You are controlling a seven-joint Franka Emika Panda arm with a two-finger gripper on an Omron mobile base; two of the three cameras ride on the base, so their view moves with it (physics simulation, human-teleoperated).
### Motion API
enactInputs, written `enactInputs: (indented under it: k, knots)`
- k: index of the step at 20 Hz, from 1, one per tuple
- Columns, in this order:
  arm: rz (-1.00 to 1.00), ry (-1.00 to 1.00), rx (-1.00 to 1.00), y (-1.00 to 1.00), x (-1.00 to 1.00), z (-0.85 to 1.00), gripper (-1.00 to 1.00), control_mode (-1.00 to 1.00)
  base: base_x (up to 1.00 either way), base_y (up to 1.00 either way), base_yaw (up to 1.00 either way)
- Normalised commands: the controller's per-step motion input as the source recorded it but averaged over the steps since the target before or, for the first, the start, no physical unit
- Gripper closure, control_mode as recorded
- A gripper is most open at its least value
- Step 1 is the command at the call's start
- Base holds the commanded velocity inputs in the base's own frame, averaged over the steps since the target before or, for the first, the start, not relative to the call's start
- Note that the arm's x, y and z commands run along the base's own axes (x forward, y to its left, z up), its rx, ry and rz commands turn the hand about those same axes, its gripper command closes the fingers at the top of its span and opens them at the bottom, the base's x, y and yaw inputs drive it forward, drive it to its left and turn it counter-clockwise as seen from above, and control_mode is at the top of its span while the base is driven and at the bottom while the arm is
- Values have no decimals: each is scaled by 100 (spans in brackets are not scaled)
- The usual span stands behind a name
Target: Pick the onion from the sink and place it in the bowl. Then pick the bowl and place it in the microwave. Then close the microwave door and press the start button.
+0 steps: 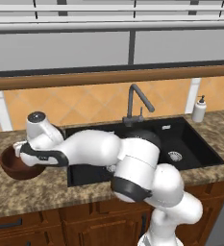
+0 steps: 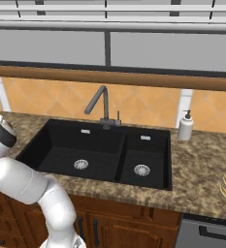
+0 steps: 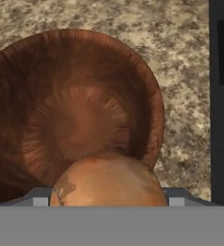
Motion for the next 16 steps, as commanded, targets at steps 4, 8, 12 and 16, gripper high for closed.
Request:
enactInputs:
  k: [4, 8, 12, 16]
  knots:
    - [-1, 7, -4, 32, 5, -13, -100, -100, 0, 0, 0]
    - [0, 0, 0, 2, 0, -2, -100, -100, 0, 0, 0]
    - [0, -17, 1, -56, -34, -3, -100, -100, 0, 0, 0]
    - [2, -20, 9, -79, -33, 6, -100, -100, 0, 0, 0]
